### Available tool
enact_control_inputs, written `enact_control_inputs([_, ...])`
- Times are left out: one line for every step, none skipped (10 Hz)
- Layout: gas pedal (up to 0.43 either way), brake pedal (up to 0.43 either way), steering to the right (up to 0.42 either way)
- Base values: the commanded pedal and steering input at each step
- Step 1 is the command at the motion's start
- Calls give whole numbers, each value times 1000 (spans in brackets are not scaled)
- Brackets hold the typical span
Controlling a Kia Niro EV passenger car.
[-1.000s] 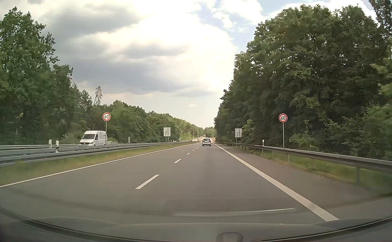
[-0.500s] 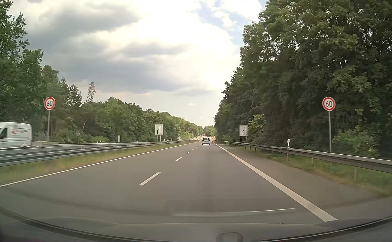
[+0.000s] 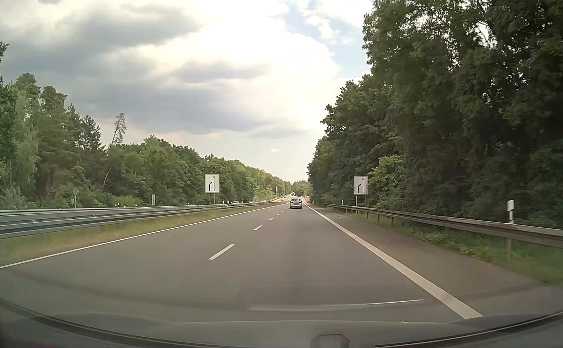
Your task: Follow the waypoints while adhering to traffic rules and regulations
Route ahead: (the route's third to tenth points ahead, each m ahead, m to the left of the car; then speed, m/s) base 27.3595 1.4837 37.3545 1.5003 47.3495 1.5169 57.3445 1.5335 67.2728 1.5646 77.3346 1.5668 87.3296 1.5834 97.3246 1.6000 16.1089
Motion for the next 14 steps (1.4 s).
enact_control_inputs([20,37,-1])
enact_control_inputs([20,37,-1])
enact_control_inputs([20,37,-1])
enact_control_inputs([20,37,-1])
enact_control_inputs([20,30,-1])
enact_control_inputs([20,37,-1])
enact_control_inputs([20,37,-1])
enact_control_inputs([20,37,-1])
enact_control_inputs([20,37,-1])
enact_control_inputs([20,37,-1])
enact_control_inputs([20,37,-1])
enact_control_inputs([20,37,-1])
enact_control_inputs([20,30,-1])
enact_control_inputs([20,37,-1])
